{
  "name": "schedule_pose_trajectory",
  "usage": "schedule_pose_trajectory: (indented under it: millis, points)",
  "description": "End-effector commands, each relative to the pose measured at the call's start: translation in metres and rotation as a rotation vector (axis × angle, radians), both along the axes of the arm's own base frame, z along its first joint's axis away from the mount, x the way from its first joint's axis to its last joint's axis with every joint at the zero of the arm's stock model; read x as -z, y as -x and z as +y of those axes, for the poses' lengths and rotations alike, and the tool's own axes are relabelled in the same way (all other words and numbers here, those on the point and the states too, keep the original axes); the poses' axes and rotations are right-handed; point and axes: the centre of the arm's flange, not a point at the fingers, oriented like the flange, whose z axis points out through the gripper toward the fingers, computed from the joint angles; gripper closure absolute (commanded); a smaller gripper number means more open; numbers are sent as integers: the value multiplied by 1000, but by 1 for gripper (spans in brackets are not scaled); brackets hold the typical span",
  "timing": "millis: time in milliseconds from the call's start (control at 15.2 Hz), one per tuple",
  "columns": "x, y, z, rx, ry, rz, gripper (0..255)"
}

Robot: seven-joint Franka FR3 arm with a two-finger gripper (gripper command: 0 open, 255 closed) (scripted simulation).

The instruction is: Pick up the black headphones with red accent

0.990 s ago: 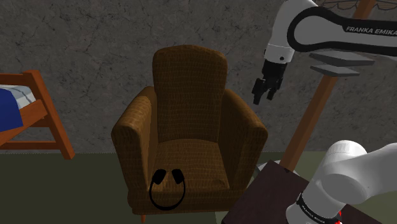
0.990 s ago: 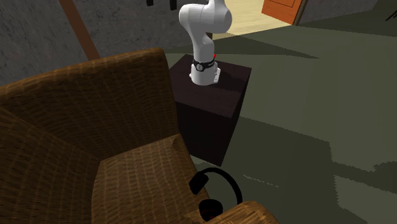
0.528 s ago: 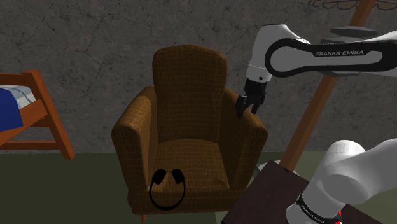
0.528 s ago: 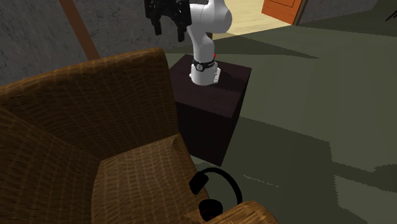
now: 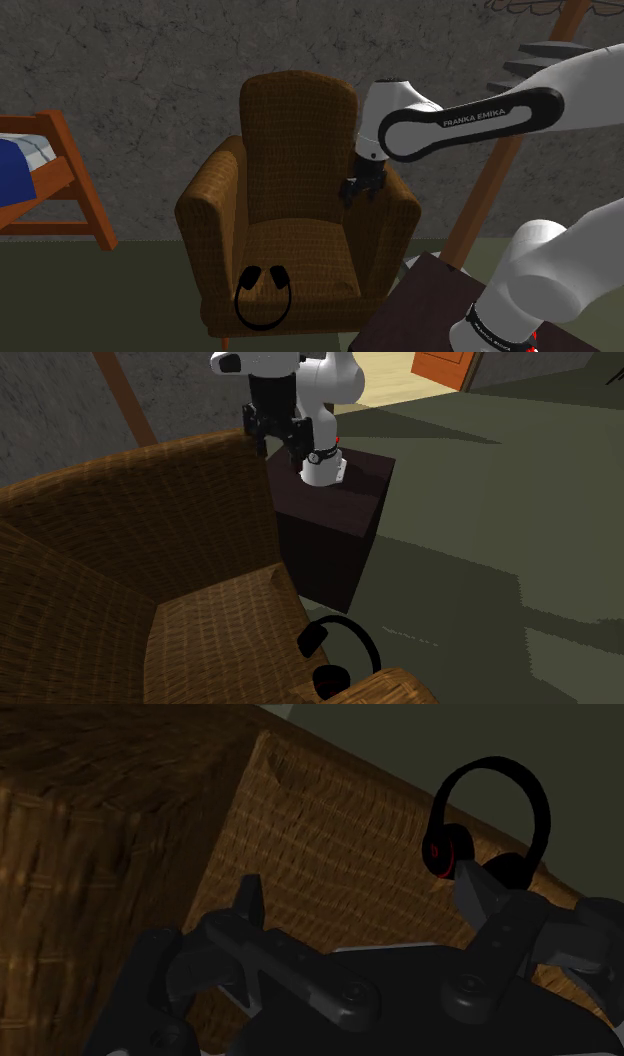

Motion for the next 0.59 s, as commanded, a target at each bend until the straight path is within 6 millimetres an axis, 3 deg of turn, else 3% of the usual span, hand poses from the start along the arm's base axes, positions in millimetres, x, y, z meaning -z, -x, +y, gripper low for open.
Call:
schedule_pose_trajectory:
  millis: [0, 528]
  points:
    - [21, -13, 10, 6, -2, -4, 0]
    - [104, -60, 56, 30, -5, -12, 0]
